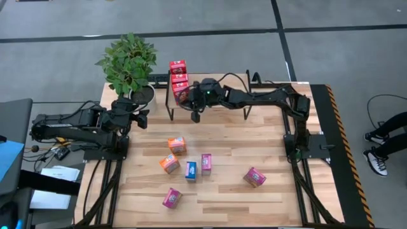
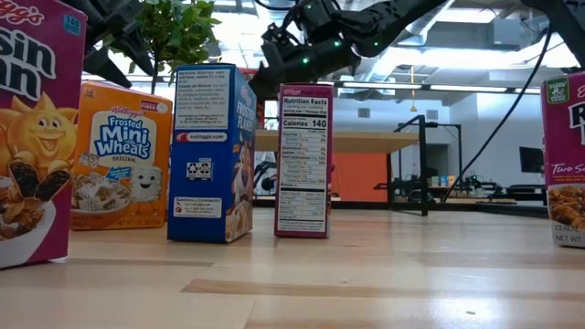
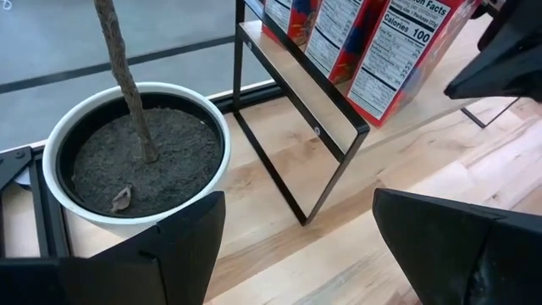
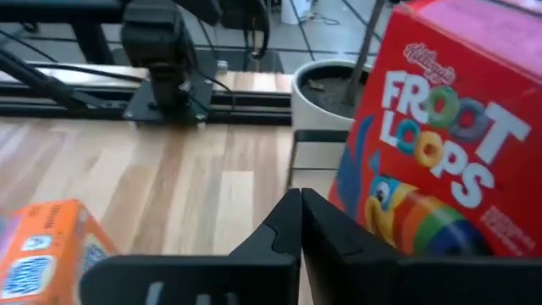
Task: Stack cereal on shelf
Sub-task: Put the red cereal box on the shelf aligned with the other red cereal box on the shelf
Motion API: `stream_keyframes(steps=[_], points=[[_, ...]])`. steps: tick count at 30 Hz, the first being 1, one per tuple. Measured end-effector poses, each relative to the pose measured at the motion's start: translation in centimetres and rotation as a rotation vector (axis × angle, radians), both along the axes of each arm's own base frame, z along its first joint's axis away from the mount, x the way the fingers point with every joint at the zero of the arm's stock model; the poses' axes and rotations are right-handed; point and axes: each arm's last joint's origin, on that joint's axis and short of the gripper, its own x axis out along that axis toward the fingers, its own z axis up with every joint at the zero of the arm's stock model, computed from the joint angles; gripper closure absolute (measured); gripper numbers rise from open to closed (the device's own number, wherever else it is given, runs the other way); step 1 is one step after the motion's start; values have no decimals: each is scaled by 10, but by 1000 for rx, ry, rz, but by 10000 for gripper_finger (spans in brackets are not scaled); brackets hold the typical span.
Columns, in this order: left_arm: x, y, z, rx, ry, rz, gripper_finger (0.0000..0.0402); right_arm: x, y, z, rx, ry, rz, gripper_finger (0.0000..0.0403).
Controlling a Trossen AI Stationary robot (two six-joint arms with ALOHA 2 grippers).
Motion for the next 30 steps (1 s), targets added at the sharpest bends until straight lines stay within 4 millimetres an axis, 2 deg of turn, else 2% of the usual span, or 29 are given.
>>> stream_keyframes(steps=[5,13,22,30], points=[[0,0,0,0,0,0,111,1,-1,3,-19,-24,-24,370],[0,0,0,3,0,3,111,1,-1,3,-85,-23,-4,387],[0,0,0,-4,-11,12,111,0,-4,3,-123,-18,-25,368],[0,0,0,-18,-30,23,111,1,-5,6,-190,-35,-46,385]])
